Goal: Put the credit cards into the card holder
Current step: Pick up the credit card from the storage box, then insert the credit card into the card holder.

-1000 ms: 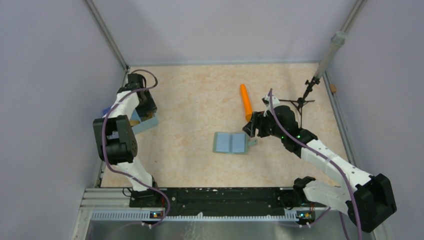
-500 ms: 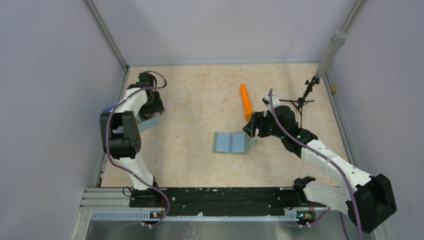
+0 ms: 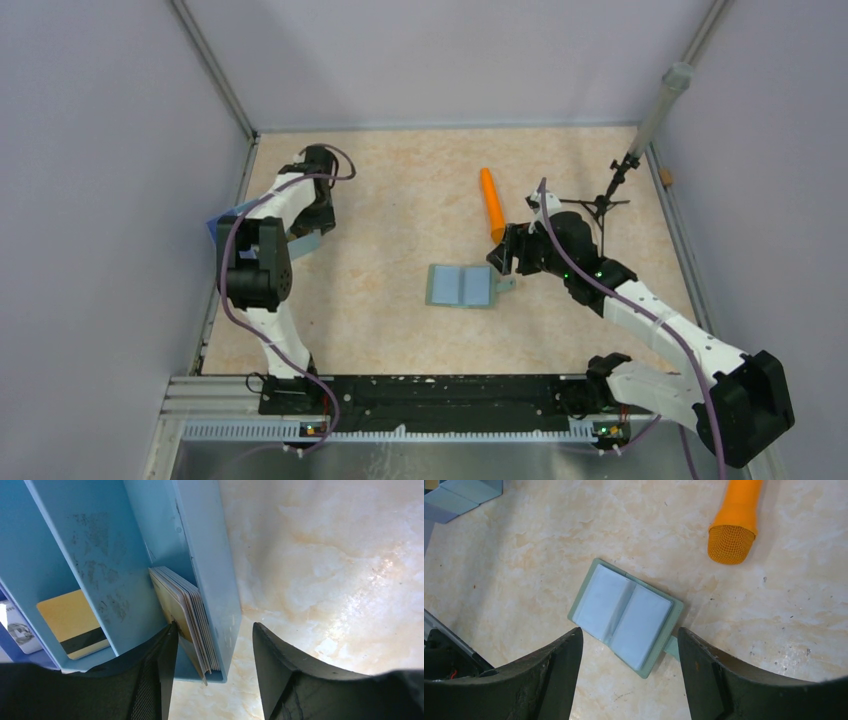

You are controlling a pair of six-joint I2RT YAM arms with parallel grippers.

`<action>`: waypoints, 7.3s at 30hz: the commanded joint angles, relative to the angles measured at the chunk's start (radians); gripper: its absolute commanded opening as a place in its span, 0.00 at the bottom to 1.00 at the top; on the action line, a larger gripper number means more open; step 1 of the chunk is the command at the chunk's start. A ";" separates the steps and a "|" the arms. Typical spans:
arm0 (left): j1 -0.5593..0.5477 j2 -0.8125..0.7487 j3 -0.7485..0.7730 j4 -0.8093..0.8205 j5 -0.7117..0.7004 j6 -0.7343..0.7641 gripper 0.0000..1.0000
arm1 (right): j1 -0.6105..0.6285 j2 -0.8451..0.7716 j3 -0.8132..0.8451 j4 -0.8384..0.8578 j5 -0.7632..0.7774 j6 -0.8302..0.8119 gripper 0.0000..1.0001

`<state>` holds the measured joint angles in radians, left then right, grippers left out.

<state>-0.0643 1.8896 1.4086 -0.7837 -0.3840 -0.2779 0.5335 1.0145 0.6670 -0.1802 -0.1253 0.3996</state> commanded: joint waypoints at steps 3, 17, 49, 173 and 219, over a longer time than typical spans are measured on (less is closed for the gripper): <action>-0.035 -0.023 0.021 0.014 -0.007 0.017 0.55 | -0.009 -0.025 0.006 0.015 0.007 -0.014 0.68; -0.035 -0.090 0.001 0.033 -0.021 0.019 0.51 | -0.009 -0.022 0.011 0.012 -0.006 -0.010 0.68; -0.034 -0.152 -0.026 0.058 0.015 0.004 0.19 | -0.008 -0.013 0.015 0.012 -0.033 -0.005 0.67; -0.515 -0.464 -0.578 0.731 0.778 -0.423 0.74 | 0.037 0.326 -0.030 0.377 -0.251 0.278 0.00; -0.578 -0.236 -0.583 0.706 0.606 -0.471 0.38 | -0.003 0.550 -0.216 0.690 -0.191 0.437 0.00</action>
<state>-0.6304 1.6547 0.8417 -0.0978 0.2150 -0.7345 0.5339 1.5433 0.4713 0.4549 -0.3634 0.8211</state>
